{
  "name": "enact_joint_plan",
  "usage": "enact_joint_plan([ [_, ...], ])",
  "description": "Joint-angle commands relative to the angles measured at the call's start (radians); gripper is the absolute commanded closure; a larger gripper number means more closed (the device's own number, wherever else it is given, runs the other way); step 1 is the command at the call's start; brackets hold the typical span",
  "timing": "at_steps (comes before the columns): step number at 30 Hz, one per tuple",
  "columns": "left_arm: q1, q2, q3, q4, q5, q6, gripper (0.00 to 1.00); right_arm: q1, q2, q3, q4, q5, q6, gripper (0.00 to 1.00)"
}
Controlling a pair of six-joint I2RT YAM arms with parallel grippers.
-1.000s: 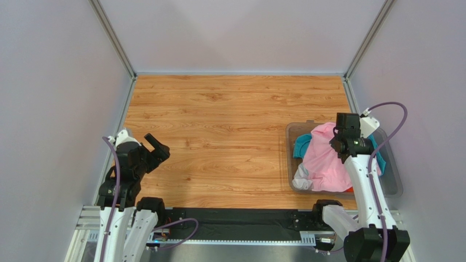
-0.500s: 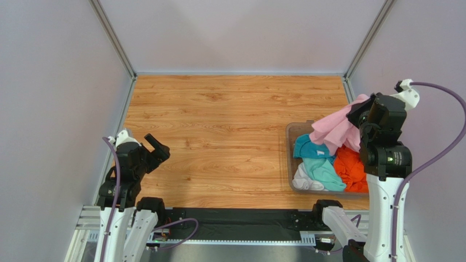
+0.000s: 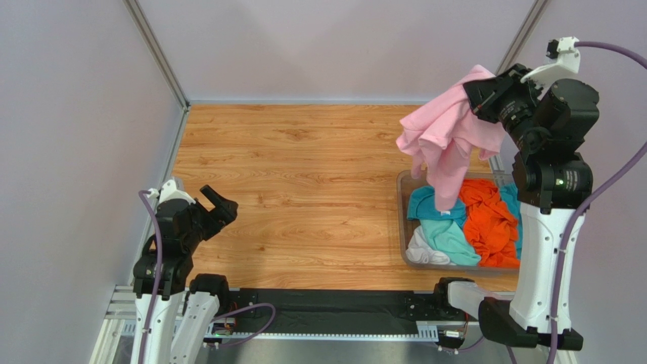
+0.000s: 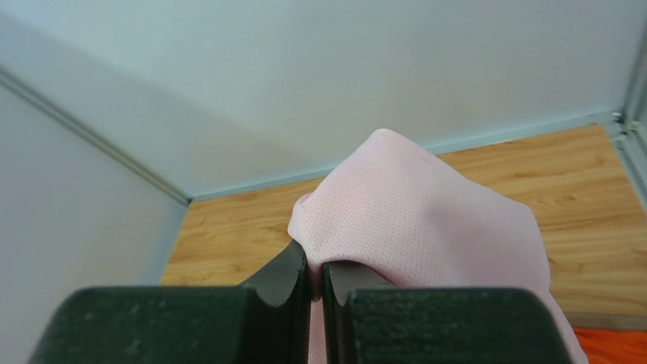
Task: Fold and stack the t-shirts
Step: Move the tshirt to the center of the board, then flatten the tshirt out
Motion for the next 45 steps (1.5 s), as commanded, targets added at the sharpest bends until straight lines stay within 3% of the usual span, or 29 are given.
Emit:
enact_joint_plan([
  [1,0.003,0.004,0.045,0.036,0.065,0.022,0.00,0.027,0.042,0.048,0.172,-0.233,0.060,0.94],
  [6,0.003,-0.012,0.041,0.035,0.099,0.042,0.00,0.183,0.088,0.054,0.268,-0.302,0.072,0.93],
  [10,0.003,-0.028,0.044,0.021,0.130,0.074,0.00,0.408,0.140,0.069,0.274,-0.201,-0.035,0.92],
  [17,0.003,-0.035,0.080,-0.045,0.096,0.109,0.00,0.625,0.310,0.115,0.275,-0.173,-0.109,0.90],
  [25,0.003,-0.045,0.129,-0.128,0.010,0.137,0.00,0.740,0.523,0.106,0.245,-0.138,-0.152,0.90],
  [30,0.003,-0.039,0.093,-0.109,0.041,0.111,0.00,0.742,0.611,0.011,0.228,0.030,-0.139,0.92],
  [33,0.003,-0.016,0.056,-0.090,0.100,0.091,0.00,0.742,0.634,-0.046,0.206,0.069,-0.152,0.84],
  [37,0.003,0.036,-0.016,-0.042,0.203,0.051,0.00,0.742,0.600,-0.147,0.199,0.129,-0.127,0.59],
  [38,0.003,0.049,-0.057,-0.028,0.223,0.039,0.00,0.741,0.585,-0.211,0.196,0.152,-0.097,0.46],
  [39,0.003,0.061,-0.080,0.001,0.255,0.019,0.00,0.742,0.551,-0.246,0.196,0.169,-0.084,0.41],
  [45,0.003,0.193,-0.248,0.154,0.293,-0.055,0.00,0.742,0.421,-0.579,0.243,0.291,0.009,0.33],
])
